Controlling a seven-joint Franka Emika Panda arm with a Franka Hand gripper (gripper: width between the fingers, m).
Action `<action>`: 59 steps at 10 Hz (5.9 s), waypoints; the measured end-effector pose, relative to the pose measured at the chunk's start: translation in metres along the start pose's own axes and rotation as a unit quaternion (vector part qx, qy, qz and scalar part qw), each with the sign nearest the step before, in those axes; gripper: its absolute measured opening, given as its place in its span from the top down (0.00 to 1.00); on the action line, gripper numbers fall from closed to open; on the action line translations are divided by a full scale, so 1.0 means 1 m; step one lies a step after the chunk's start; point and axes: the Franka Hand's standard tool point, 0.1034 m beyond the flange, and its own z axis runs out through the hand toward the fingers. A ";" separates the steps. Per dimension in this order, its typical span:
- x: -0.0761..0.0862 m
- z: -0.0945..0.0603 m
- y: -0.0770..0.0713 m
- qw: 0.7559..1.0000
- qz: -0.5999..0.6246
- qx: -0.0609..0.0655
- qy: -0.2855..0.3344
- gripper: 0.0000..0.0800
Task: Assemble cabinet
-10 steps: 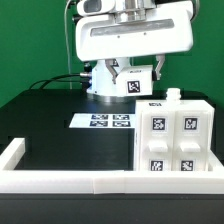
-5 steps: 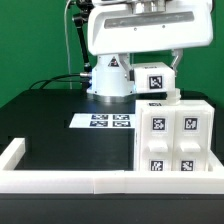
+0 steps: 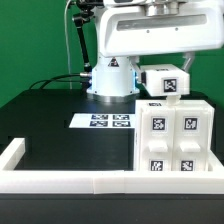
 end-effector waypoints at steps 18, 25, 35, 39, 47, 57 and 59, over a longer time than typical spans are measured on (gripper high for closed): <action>0.001 0.017 -0.020 0.998 0.001 0.001 0.068 0.32; 0.001 0.018 -0.019 0.998 0.008 0.001 0.067 0.32; -0.002 0.020 -0.022 0.920 0.382 0.041 0.072 0.32; -0.001 0.020 -0.020 0.842 0.532 0.071 0.055 0.32; -0.003 0.020 -0.017 0.652 0.750 0.110 0.016 0.32; -0.005 -0.001 -0.020 0.510 0.849 0.137 -0.010 0.01; -0.005 -0.009 -0.022 0.517 0.843 0.145 -0.008 0.00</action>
Offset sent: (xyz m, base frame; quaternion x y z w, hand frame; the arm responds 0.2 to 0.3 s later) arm 0.0136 0.0163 -0.0113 0.0165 -0.0047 -0.0234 0.9996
